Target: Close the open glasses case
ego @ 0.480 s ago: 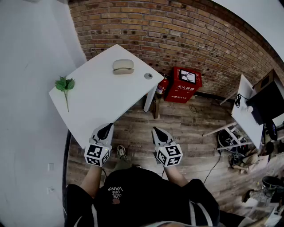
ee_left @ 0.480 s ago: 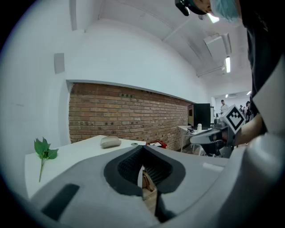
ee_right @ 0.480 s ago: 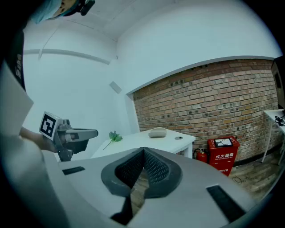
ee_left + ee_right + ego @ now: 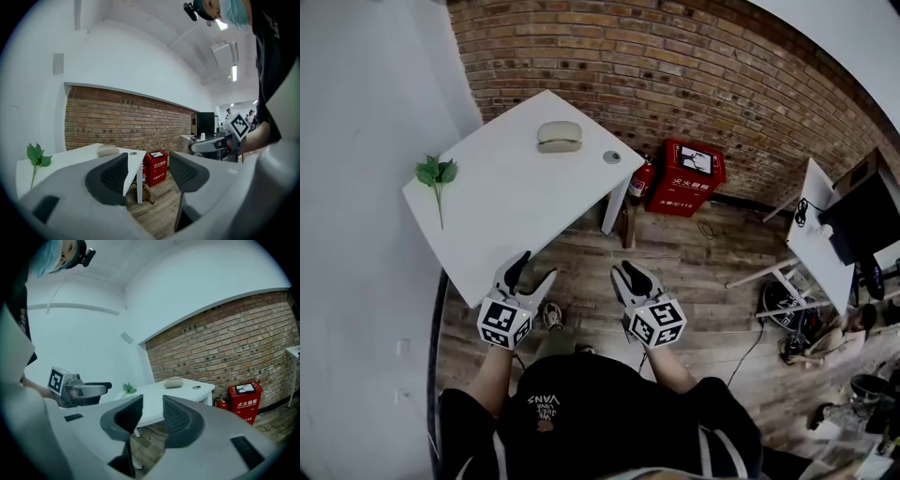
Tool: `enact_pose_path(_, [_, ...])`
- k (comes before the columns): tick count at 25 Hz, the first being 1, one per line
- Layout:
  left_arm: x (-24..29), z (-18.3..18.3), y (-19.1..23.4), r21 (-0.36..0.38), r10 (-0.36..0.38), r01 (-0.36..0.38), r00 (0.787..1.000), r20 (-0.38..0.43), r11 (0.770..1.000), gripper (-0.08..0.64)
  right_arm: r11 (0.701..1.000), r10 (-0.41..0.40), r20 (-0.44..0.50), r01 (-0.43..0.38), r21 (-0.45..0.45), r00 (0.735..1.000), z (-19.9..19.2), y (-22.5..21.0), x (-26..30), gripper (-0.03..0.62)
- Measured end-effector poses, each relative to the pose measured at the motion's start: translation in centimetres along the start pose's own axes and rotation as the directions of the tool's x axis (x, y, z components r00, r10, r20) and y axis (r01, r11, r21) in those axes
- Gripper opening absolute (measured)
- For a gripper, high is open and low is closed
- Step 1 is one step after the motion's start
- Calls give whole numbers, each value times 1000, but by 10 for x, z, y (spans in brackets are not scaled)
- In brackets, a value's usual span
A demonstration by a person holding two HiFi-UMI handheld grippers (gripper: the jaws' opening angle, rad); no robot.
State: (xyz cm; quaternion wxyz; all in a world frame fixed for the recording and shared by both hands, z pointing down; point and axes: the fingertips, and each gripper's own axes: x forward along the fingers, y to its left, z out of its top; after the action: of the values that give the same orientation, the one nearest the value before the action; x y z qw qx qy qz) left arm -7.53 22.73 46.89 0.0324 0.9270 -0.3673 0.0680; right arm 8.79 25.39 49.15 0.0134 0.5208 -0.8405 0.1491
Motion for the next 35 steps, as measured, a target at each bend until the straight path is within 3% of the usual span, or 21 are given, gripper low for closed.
enact_pose_path(1, [1,1,-2,0,-10,10,1000,0,1000,270,1000,6,1,-6,-1,1000,2,-1,2,149])
enact_pose_path(2, [2,2,-2,3,-14,14,1000,-2,1000,273,1000,10,0,-10,-3,1000,3,-2,4,187])
enact_pose_path(5, [3,2,3,8,-17,17,1000,-16,1000,312,1000,18,-3,-18,-11,1000,8,-5,13,219])
enact_pose_path(16, [56,4,66,-2,-43,43,998,-46,999,339,1000,-5,-25,5,3,1000,24,-37,80,261])
enact_pose_path(35, [132,23,198,-48,-131,129,990,-47,991,364,995,-79,-50,82,57,996,63,-70,218,261])
